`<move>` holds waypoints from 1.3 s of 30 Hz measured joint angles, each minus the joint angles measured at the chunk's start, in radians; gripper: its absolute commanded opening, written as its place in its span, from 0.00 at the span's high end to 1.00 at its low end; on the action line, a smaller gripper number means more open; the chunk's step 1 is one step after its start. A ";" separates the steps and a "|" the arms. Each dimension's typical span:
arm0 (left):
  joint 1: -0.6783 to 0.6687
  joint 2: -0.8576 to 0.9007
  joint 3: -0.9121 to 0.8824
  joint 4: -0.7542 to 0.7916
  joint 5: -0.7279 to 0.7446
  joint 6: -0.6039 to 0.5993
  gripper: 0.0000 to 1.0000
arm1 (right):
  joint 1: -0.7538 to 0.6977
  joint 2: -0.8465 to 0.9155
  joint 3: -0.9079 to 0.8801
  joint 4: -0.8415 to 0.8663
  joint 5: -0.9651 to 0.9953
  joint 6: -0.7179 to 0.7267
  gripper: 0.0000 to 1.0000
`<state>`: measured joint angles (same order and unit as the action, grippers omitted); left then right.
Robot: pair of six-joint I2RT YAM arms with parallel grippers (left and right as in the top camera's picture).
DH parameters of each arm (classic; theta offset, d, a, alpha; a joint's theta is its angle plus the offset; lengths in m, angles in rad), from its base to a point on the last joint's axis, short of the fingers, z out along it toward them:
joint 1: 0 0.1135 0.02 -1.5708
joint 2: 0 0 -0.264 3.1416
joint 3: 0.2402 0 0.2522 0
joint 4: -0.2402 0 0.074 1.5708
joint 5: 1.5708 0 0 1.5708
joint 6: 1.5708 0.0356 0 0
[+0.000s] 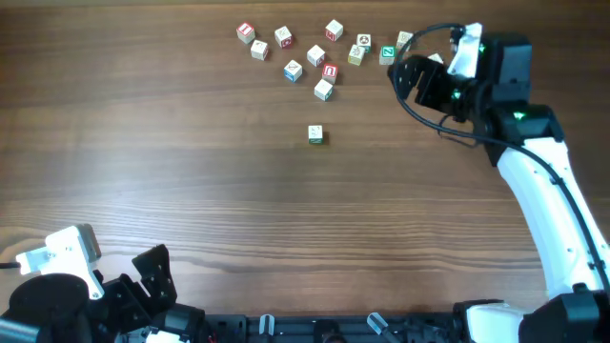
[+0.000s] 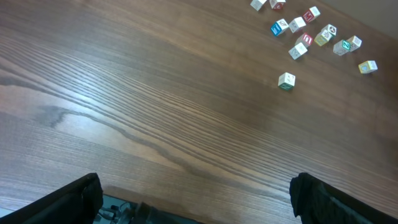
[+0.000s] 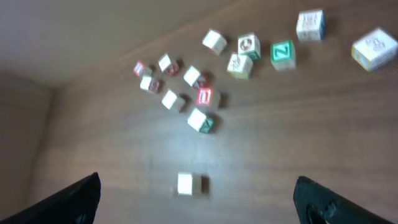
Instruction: Form a tower
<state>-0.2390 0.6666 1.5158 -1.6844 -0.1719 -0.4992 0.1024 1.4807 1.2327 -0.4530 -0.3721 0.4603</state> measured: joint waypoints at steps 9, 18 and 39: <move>0.000 0.000 0.000 0.001 0.000 0.000 0.00 | 0.276 0.537 0.490 -0.144 0.356 0.074 0.01; 0.000 0.000 0.000 0.000 0.000 0.000 0.00 | 0.277 0.858 0.665 -0.018 0.445 0.098 0.15; 0.000 0.000 0.000 0.000 0.000 0.000 0.00 | 0.324 0.946 0.695 0.017 0.538 0.029 0.71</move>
<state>-0.2390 0.6666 1.5158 -1.6840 -0.1722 -0.4995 0.4267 2.4271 1.9282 -0.4362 0.1658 0.4889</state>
